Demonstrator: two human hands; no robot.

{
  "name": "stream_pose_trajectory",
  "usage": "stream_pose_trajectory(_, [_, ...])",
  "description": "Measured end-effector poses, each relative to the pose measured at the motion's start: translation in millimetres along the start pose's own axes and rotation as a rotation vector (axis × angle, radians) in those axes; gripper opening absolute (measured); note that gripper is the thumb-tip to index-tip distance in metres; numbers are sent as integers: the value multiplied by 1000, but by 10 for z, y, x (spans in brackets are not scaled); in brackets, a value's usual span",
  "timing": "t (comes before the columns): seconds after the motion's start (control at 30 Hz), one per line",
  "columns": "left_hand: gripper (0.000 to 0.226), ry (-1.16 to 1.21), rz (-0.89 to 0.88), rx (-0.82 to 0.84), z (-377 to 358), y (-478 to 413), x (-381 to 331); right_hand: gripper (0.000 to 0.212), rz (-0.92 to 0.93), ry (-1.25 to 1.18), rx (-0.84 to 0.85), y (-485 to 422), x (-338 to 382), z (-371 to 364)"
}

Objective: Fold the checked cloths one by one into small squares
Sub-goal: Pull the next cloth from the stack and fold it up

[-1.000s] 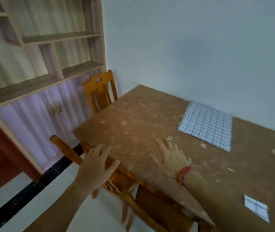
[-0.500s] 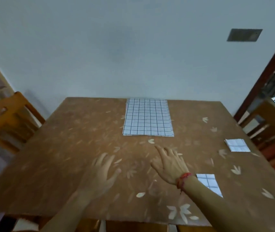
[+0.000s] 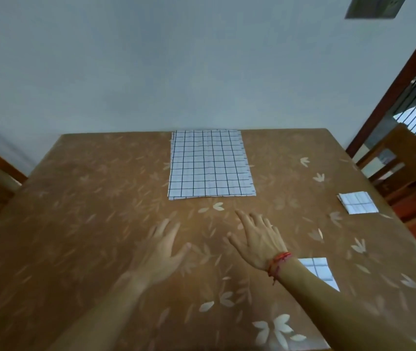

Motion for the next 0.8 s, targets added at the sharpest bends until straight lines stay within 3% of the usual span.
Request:
stream_pose_trajectory(0.47, [62, -57, 37, 162, -785, -1312, 1025, 55, -52, 115, -36, -1454, -73, -844])
stream_pose_trajectory(0.8, [64, -111, 85, 115, -1323, -1954, 1451, 70, -142, 122, 20, -2285, -210, -1308])
Point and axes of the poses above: each hand's wrist, its own y-axis away from the middle knuckle, its own z-axis out of the back of the hand, x = y × z, the point moved 5 cm from there along -y, towards the middle knuckle, and after that the axes turned 15 degrees about -z, right-handed, at the moved point
